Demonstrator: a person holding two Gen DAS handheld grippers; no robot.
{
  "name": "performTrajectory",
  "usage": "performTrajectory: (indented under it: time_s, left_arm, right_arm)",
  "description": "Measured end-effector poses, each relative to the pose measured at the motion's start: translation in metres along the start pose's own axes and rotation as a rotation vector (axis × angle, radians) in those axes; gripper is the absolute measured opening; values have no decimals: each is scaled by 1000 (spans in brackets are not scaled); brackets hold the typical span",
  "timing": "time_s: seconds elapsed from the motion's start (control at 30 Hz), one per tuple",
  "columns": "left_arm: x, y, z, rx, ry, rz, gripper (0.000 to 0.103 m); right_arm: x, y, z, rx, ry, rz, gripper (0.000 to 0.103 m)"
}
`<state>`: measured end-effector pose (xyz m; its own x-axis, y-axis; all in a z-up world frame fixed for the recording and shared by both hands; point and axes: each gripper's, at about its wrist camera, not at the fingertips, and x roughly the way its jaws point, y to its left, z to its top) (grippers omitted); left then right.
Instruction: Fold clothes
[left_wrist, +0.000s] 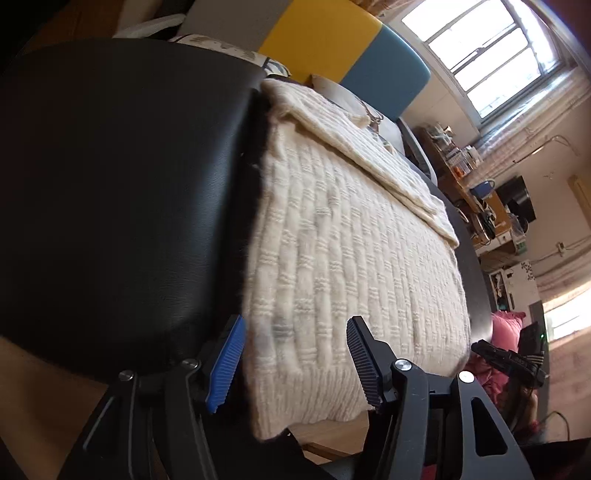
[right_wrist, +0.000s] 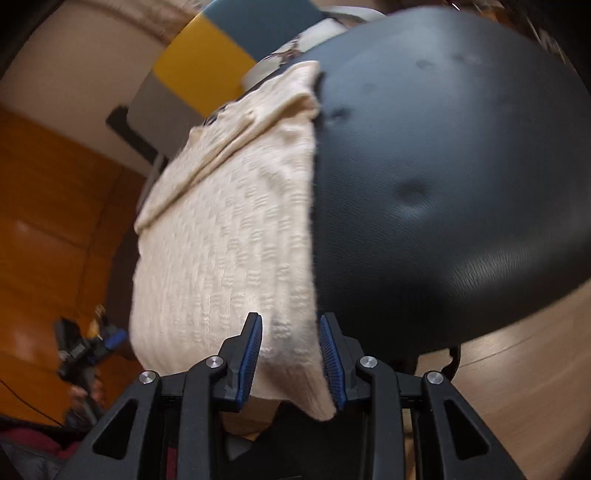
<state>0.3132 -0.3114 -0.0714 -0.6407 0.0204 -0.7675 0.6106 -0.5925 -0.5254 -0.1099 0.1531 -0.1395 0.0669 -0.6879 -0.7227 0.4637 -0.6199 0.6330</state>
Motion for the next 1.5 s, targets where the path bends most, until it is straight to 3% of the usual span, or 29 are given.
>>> performTrajectory:
  time_s: [0.13, 0.3, 0.5, 0.6, 0.77, 0.9, 0.93, 1.0, 1.07, 1.13, 1.3, 1.33, 1.37, 1.4, 1.43, 1.5]
  left_arm:
    - [6, -2, -13, 45, 11, 26, 59]
    - [17, -1, -29, 109, 56, 65, 62]
    - [15, 7, -42, 103, 45, 15, 63]
    - [10, 3, -47, 162, 19, -1, 65]
    - [11, -3, -54, 241, 26, 20, 70]
    - [6, 4, -54, 208, -12, 7, 70]
    - [5, 8, -53, 181, -13, -18, 70]
    - [4, 12, -52, 152, -8, -51, 70]
    - [6, 12, -50, 149, -18, -39, 70]
    - [6, 14, -47, 122, -33, -47, 70]
    - [14, 5, -40, 164, -38, -25, 68]
    - [15, 2, -39, 184, -42, -2, 65]
    - [15, -1, -38, 201, -47, 24, 49]
    - [16, -1, -37, 205, -54, 57, 17]
    - [17, -1, -35, 197, -54, 72, 9]
    - [17, 0, -33, 182, -53, 58, 9]
  right_arm:
    - [14, -4, -6, 43, 21, 63, 33]
    - [22, 7, -5, -5, 29, 80, 38]
    - [31, 16, -6, -52, 0, 140, 44]
    - [31, 16, -7, -90, -8, 169, 44]
    - [36, -8, 0, 127, 31, 323, 53]
    - [36, 3, -2, 15, 27, 292, 53]
    - [36, 7, -2, -10, 26, 271, 52]
    - [35, 12, -3, -41, 26, 217, 41]
    - [35, 14, -4, -65, 23, 157, 20]
    - [35, 14, -5, -77, 26, 120, 10]
    - [39, 21, -6, -129, 48, 57, 8]
    - [40, 22, -5, -135, 59, 45, 8]
    - [41, 20, -4, -111, 77, 57, 11]
    - [44, 15, -2, -68, 98, 83, 11]
    - [45, 11, -1, -43, 108, 101, 11]
    - [44, 17, -2, -68, 100, 69, 9]
